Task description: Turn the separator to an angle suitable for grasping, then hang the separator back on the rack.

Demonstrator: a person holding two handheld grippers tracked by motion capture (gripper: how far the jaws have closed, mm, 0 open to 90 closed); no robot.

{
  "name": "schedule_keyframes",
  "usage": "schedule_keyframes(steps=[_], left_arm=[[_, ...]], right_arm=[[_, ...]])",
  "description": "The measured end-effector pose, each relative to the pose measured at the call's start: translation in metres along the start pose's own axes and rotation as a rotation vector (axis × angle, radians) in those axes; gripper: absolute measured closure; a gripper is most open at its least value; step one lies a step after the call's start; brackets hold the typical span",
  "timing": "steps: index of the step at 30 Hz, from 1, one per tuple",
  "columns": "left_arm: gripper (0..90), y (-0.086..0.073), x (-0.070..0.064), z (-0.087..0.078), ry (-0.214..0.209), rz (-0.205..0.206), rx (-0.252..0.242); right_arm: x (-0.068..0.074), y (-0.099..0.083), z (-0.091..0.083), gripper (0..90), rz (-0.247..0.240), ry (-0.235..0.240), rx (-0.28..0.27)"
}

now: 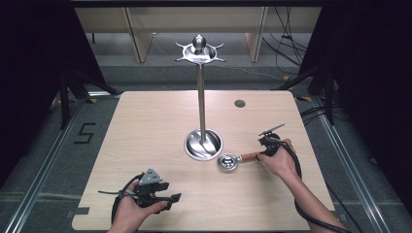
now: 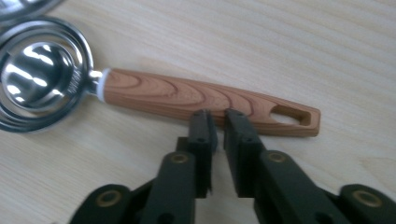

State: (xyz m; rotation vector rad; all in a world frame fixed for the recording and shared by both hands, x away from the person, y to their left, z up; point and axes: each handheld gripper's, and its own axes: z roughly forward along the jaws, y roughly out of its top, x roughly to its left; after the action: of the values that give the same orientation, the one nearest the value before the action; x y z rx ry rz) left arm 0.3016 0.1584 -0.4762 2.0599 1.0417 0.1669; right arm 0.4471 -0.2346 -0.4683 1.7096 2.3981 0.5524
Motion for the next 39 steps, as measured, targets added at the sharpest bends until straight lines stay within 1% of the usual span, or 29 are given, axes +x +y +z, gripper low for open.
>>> schedule_keyframes(steps=[2, 4, 6, 7, 8, 9, 10, 11, 12, 14, 15, 16, 17, 18, 20, 21, 22, 23, 24, 25, 28, 29, 30, 31, 33, 34, 37, 38, 39], left_arm=[[36.9, 0.0, 0.0, 0.0, -0.003, -0.003, 0.001], [36.9, 0.0, 0.0, 0.001, 0.002, 0.002, 0.002], [36.9, 0.0, -0.002, 0.001, -0.005, 0.005, 0.003], [36.9, 0.0, -0.003, 0.001, -0.004, 0.007, -0.002], [36.9, 0.0, -0.003, 0.001, -0.004, 0.007, -0.002], [36.9, 0.0, -0.003, -0.001, -0.005, 0.02, -0.012], [36.9, 0.0, -0.002, -0.002, 0.004, 0.022, -0.008], [36.9, 0.0, -0.002, -0.004, -0.002, 0.03, -0.002], [36.8, 0.0, -0.002, -0.002, -0.001, 0.001, -0.015], [36.9, -0.001, 0.0, -0.001, 0.01, 0.005, -0.004], [36.9, 0.0, 0.0, 0.0, 0.009, 0.011, 0.001], [36.9, 0.001, -0.002, 0.0, 0.007, 0.009, 0.0], [36.9, 0.001, -0.002, -0.001, 0.001, 0.029, -0.001], [36.9, 0.001, -0.003, 0.0, -0.006, 0.017, -0.014], [36.8, 0.001, -0.003, 0.0, 0.009, 0.023, 0.002], [36.8, 0.0, -0.002, -0.001, -0.002, 0.029, 0.004], [36.8, 0.0, -0.001, -0.001, 0.001, 0.031, 0.003], [36.8, 0.0, -0.001, 0.0, 0.001, 0.021, -0.002], [36.8, -0.001, -0.001, 0.0, 0.009, 0.018, 0.006], [36.8, 0.0, -0.001, 0.0, 0.002, 0.013, 0.002], [36.8, 0.0, -0.001, -0.001, -0.003, 0.033, 0.006], [36.8, 0.0, -0.001, 0.0, 0.003, 0.03, 0.005], [36.9, 0.0, -0.001, 0.0, 0.003, 0.03, 0.005], [36.8, 0.0, -0.001, 0.0, 0.002, 0.032, 0.003], [36.8, 0.0, -0.001, 0.0, 0.002, 0.032, 0.002], [36.8, 0.0, -0.001, 0.0, 0.004, 0.031, 0.006], [36.9, -0.001, -0.002, 0.001, -0.005, 0.016, 0.009], [36.8, -0.001, -0.002, 0.001, 0.002, 0.02, 0.013], [36.8, -0.001, -0.002, 0.001, 0.002, 0.02, 0.013]], right_arm=[[-0.002, -0.003, -0.005, 67.3, 0.049, 0.016, -0.033], [-0.007, -0.005, -0.006, 57.0, 0.102, 0.004, -0.036], [-0.003, -0.005, -0.013, 50.0, 0.241, 0.082, -0.044], [0.0, -0.003, -0.015, 45.7, 0.31, 0.091, -0.023], [0.0, -0.003, -0.015, 45.7, 0.31, 0.091, -0.023], [-0.001, -0.001, -0.014, 43.3, 0.307, 0.065, -0.003], [-0.001, 0.001, -0.015, 42.3, 0.308, 0.077, 0.027], [0.002, 0.003, -0.014, 41.4, 0.358, 0.068, 0.034], [0.001, 0.005, -0.014, 40.5, 0.358, 0.053, 0.042], [0.001, 0.009, -0.012, 40.0, 0.383, 0.058, 0.056], [0.011, 0.014, -0.013, 38.8, 0.534, 0.084, 0.101], [0.004, 0.013, -0.009, 38.2, 0.428, 0.07, 0.075], [0.003, 0.015, -0.006, 37.8, 0.424, 0.068, 0.089], [0.013, 0.019, -0.005, 37.5, 0.548, 0.081, 0.117], [0.002, 0.016, 0.002, 37.1, 0.389, 0.057, 0.113], [0.005, 0.016, 0.006, 36.5, 0.438, 0.064, 0.112], [-0.001, 0.016, 0.006, 36.5, 0.367, 0.048, 0.123], [0.009, 0.024, 0.004, 36.4, 0.53, 0.066, 0.167], [0.008, 0.025, 0.007, 35.5, 0.539, 0.078, 0.12], [-0.001, 0.021, 0.008, 34.3, 0.4, 0.026, 0.154], [0.005, 0.028, 0.009, 33.0, 0.508, 0.034, 0.178], [-0.001, 0.027, 0.01, 33.1, 0.433, 0.016, 0.159], [-0.001, 0.027, 0.01, 33.1, 0.433, 0.016, 0.159], [0.004, 0.033, 0.012, 33.2, 0.535, 0.048, 0.117], [0.002, 0.033, 0.01, 33.0, 0.49, 0.025, 0.157], [-0.003, 0.031, 0.011, 33.0, 0.414, 0.012, 0.14], [0.003, 0.038, 0.014, 31.1, 0.547, 0.036, 0.139], [-0.002, 0.036, 0.015, 30.3, 0.501, 0.015, 0.153], [-0.002, 0.036, 0.015, 30.3, 0.501, 0.015, 0.153]])
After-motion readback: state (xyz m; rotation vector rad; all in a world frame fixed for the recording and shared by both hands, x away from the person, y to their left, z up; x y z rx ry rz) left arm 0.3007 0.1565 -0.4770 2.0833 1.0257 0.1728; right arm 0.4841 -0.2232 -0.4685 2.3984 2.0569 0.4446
